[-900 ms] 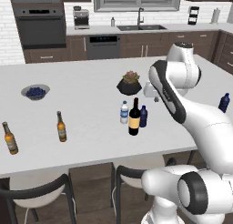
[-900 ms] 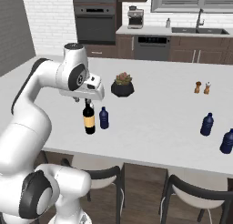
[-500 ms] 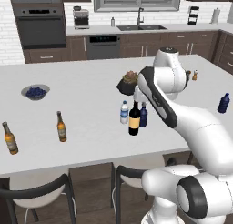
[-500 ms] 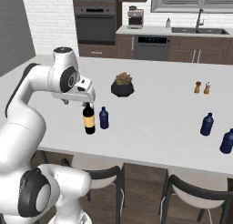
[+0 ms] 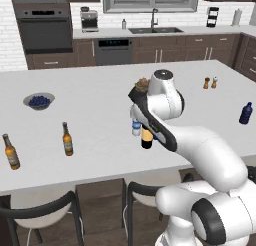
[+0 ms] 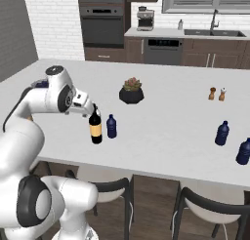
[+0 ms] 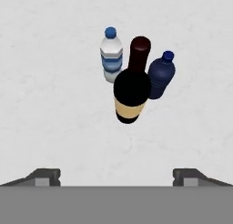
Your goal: Move the plastic bottles in the middle to the plastics group, and the glass bottles in the middle to the glass group.
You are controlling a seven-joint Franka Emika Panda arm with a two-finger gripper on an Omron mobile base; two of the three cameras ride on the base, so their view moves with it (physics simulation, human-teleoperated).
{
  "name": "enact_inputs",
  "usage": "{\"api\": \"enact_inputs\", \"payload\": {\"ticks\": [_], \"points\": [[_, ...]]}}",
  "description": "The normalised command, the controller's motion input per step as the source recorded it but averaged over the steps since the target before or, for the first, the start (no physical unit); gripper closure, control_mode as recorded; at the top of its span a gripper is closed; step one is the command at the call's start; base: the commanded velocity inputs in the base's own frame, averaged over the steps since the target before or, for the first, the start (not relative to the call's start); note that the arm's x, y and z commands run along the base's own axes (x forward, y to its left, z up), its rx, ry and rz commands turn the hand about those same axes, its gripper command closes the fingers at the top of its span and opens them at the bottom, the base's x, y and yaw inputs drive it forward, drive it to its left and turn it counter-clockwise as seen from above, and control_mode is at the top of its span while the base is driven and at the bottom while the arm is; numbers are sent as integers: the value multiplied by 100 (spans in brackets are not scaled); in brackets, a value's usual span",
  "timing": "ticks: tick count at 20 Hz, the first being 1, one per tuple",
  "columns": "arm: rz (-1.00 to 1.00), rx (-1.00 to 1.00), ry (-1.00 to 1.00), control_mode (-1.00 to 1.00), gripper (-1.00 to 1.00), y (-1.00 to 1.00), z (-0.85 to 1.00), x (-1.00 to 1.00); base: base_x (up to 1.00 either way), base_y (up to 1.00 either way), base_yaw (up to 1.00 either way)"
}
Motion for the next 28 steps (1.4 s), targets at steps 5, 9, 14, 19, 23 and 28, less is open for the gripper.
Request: {"api": "enact_inputs", "payload": {"ticks": [5,9,14,19,23,28], "points": [[-11,0,-23,-100,-100,-19,-33,29,0,0,0],[-1,0,-7,-100,-100,-9,-13,50,0,0,0],[5,0,3,-100,-100,-9,0,25,0,0,0],[9,0,10,-100,-100,-7,0,3,0,0,0],[9,0,9,-100,-100,0,-1,1,0,0,0],[8,0,4,-100,-100,0,-7,10,0,0,0]]}}
